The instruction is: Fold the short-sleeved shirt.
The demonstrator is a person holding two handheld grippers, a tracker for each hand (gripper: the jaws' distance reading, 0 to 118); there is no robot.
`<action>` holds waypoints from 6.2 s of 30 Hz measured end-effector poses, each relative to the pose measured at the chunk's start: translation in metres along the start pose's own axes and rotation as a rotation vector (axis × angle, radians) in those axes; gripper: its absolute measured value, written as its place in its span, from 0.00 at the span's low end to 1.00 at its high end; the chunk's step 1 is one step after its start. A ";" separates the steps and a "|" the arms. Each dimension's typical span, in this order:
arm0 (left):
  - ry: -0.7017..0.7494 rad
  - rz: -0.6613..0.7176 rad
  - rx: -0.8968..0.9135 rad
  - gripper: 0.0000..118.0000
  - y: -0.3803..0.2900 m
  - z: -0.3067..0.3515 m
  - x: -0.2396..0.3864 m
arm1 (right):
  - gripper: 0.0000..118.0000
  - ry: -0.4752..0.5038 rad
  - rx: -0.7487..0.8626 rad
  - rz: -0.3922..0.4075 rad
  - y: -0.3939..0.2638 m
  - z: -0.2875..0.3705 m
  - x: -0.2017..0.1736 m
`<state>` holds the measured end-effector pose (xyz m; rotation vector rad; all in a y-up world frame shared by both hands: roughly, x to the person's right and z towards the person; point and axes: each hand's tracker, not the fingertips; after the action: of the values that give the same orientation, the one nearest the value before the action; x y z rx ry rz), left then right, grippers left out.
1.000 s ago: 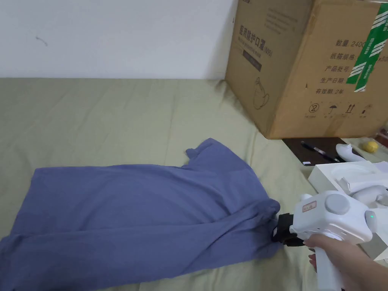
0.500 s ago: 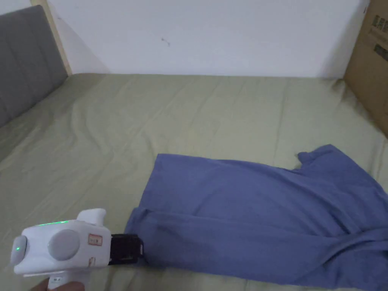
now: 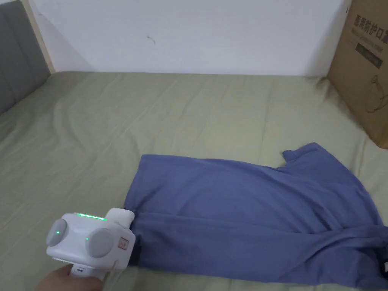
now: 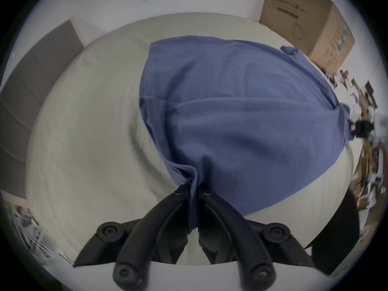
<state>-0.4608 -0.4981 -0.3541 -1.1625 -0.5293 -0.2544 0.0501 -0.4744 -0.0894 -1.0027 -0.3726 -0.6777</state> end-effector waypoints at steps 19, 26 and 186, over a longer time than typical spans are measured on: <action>-0.073 0.024 0.051 0.05 -0.072 0.088 -0.013 | 0.07 -0.001 -0.058 -0.018 -0.066 0.086 0.055; -0.007 0.061 0.086 0.69 -0.095 0.065 -0.019 | 0.55 -0.070 0.009 -0.037 -0.085 0.056 0.059; -0.924 0.594 -0.027 1.00 -0.044 0.004 -0.161 | 0.00 0.095 0.899 0.481 -0.138 0.149 -0.187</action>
<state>-0.6187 -0.5243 -0.4010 -1.3771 -0.9409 0.8309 -0.1786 -0.3302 -0.0342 -0.1758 -0.2888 -0.0744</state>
